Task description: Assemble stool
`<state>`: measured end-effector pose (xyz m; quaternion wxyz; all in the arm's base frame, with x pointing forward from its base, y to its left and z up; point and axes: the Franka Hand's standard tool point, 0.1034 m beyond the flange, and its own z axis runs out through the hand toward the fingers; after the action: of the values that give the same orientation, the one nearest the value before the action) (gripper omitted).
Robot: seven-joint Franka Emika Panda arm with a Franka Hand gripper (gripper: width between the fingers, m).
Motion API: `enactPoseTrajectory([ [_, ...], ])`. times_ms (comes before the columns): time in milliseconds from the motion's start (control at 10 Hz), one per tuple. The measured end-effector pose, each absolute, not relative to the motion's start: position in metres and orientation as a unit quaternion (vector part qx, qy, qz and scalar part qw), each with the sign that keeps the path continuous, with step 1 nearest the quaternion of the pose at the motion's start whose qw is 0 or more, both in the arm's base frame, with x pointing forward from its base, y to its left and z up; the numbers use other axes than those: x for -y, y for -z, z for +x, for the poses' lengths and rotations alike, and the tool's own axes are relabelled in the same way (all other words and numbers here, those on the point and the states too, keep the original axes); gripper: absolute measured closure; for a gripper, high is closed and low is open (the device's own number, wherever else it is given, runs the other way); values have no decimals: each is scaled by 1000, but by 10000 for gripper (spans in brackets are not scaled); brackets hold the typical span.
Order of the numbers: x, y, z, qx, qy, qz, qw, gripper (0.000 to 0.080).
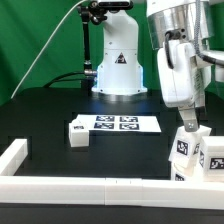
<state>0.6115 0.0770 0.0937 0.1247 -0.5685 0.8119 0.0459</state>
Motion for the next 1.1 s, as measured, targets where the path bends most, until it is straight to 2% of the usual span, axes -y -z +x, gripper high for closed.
enactPoseTrajectory([
  [100, -78, -93, 611, -785, -41, -606, 124, 150],
  [400, -85, -93, 606, -639, -27, -765, 78, 150],
  [600, -85, -99, 616, -533, -17, -843, 78, 150],
  [1100, -83, -97, 616, -394, -4, -916, 78, 150],
])
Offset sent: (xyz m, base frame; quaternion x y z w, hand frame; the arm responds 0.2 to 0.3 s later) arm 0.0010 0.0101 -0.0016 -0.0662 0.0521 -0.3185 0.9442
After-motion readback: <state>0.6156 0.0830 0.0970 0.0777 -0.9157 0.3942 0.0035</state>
